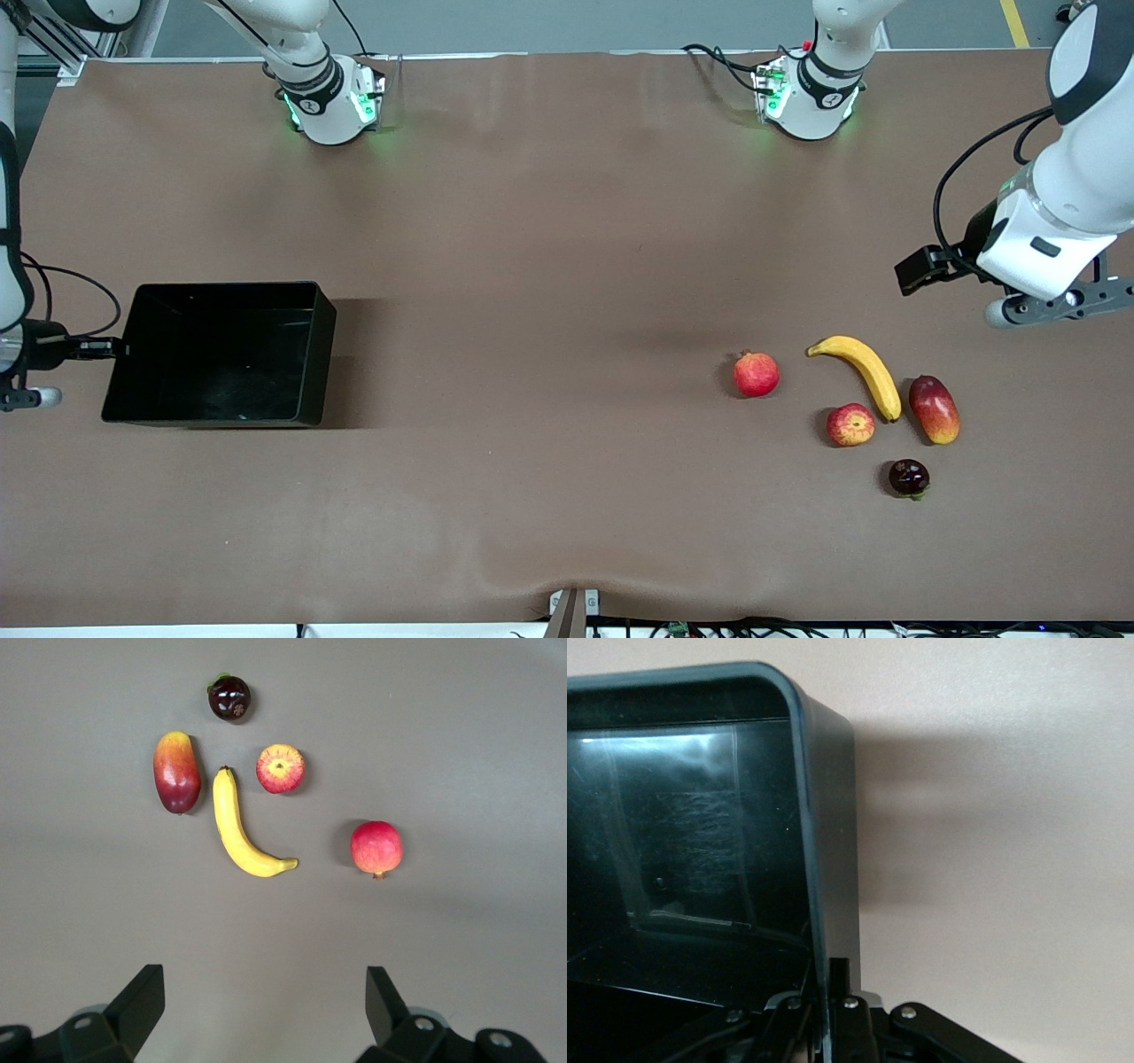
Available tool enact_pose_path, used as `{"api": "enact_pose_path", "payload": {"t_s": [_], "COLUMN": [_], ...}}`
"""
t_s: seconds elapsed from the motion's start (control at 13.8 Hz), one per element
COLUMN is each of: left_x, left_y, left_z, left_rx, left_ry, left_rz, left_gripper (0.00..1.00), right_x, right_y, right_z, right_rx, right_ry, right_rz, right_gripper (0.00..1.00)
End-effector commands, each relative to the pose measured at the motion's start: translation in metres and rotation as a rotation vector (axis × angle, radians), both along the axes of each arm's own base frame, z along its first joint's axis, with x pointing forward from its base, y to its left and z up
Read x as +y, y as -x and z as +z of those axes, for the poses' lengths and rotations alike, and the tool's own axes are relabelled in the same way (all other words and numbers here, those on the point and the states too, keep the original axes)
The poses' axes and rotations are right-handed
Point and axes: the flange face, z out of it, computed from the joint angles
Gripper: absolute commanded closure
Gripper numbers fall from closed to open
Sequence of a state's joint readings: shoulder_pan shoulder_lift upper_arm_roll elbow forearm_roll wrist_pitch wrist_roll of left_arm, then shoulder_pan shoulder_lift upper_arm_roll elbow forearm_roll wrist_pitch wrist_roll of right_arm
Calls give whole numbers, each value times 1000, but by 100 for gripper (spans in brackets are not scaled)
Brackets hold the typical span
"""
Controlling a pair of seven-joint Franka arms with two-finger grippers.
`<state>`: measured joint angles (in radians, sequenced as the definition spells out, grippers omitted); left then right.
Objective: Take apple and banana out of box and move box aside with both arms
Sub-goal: 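Release the box rim with the right gripper while the left gripper withdraws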
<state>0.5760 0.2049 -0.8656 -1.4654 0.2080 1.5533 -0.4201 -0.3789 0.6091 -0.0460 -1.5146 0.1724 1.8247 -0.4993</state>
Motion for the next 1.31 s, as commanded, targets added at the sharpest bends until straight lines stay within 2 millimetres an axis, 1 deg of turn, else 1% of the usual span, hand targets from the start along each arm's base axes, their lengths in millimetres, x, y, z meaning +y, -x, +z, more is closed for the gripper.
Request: {"api": "enact_pose_path", "payload": {"t_s": [0.0, 0.07, 0.15, 0.29, 0.36, 0.44, 0.51, 0.58, 0.65, 0.8, 0.87, 0.95, 1.02, 1.09, 1.24], "left_x": [-4, -6, -4, 0, 1, 2, 4, 9, 18, 37, 41, 41, 39, 37, 37], "left_y": [17, 19, 22, 30, 35, 38, 40, 43, 46, 53, 56, 58, 61, 62, 66], "left_z": [17, 19, 21, 26, 30, 29, 32, 34, 34, 37, 37, 39, 41, 41, 41], "left_rx": [1, 2, 3, 14, 12, 16, 15, 19, 27, 35, 38, 36, 38, 42, 65], "left_ry": [-19, -19, -18, -7, -2, -9, -14, -19, -17, 24, 30, 31, 31, 31, 29], "left_rz": [-19, -22, -21, -20, -11, -7, -10, -29, -31, -40, -49, -52, -55, -59, -60], "left_gripper": [0, 0, 0, 0, 0, 0, 0, 0, 0, 0, 0, 0, 0, 0, 0], "right_x": [-5, -7, -9, -7, -9, -10, -11, -13, -13, -9, -7, -7, -3, 6, 44], "right_y": [-2, -1, 1, 1, 2, 2, 2, 1, -1, -9, -14, -18, -22, -26, -38], "right_z": [1, -4, -8, -8, -7, -6, -5, -2, 1, 8, 15, 23, 31, 47, 78], "right_rx": [9, 17, 28, 39, 46, 53, 56, 53, 42, -4, -21, -36, -49, -71, -112], "right_ry": [-17, -18, -16, -4, 7, 33, 48, 59, 67, 89, 94, 98, 98, 106, 124], "right_rz": [-30, -41, -56, -83, -78, -62, -60, -67, -65, -57, -52, -52, -48, -33, 7], "right_gripper": [100, 100, 100, 100, 100, 100, 92, 44, 0, 0, 0, 0, 0, 0, 0]}}
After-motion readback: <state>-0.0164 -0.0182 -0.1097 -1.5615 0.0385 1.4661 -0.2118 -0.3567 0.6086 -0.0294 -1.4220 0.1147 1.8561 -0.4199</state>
